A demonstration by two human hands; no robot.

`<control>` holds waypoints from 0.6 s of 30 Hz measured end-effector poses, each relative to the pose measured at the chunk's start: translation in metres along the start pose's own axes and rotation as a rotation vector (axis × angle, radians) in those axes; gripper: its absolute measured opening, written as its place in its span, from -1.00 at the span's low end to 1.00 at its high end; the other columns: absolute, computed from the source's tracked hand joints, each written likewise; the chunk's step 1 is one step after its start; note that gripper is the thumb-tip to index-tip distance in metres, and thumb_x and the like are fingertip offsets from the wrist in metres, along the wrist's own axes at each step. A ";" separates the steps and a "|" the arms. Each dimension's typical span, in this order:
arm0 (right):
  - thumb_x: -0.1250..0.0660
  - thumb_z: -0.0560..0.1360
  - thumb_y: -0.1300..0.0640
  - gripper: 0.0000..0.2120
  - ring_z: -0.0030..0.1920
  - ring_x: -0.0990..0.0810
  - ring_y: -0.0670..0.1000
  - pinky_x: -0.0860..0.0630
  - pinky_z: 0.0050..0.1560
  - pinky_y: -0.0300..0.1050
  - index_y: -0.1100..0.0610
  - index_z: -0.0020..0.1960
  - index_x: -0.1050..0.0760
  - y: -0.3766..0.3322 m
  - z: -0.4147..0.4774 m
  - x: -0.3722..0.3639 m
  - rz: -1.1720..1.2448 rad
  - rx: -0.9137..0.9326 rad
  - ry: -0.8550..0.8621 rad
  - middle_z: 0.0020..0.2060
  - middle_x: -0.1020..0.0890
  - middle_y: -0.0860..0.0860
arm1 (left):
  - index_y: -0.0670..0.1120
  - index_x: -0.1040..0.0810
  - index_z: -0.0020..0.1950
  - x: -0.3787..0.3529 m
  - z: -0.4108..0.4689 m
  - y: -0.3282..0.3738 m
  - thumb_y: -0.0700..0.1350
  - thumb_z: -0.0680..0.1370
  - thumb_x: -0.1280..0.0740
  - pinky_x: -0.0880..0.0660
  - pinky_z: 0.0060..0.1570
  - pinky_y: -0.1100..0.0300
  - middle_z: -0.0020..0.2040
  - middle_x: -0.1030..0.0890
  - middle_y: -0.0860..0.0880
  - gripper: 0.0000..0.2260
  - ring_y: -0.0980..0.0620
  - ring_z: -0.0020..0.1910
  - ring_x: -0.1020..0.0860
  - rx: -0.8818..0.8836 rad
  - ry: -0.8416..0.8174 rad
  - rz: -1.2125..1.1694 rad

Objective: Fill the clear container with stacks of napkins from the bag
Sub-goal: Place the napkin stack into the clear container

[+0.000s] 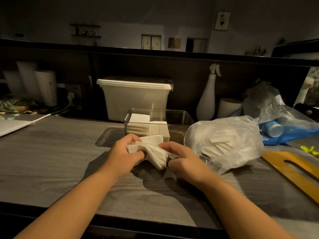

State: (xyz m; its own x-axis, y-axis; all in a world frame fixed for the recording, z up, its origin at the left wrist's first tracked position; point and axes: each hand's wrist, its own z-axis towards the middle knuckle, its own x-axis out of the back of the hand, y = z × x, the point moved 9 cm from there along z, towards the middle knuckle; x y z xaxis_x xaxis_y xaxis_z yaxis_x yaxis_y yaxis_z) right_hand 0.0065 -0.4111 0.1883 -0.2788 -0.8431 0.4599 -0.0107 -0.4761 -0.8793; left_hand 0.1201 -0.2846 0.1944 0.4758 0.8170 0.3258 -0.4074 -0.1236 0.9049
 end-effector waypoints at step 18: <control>-0.40 0.47 0.29 -0.56 -0.06 -0.62 -0.05 -0.63 -0.17 -0.22 -0.14 0.19 -0.42 -0.007 0.017 0.005 0.115 0.105 0.261 0.05 -0.58 -0.01 | 0.14 -0.40 0.14 -0.006 -0.002 0.002 -0.42 0.31 -0.39 -0.53 -0.29 0.16 0.06 -0.51 -0.19 -0.42 -0.12 -0.09 -0.55 0.005 -0.112 -0.185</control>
State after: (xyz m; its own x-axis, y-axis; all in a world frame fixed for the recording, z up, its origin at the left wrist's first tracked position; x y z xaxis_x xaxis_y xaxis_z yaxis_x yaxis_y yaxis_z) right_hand 0.0216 -0.4162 0.1991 -0.5095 -0.8070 0.2985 0.1313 -0.4158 -0.8999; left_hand 0.1145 -0.2886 0.1933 0.6259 0.7584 0.1821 -0.3015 0.0199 0.9533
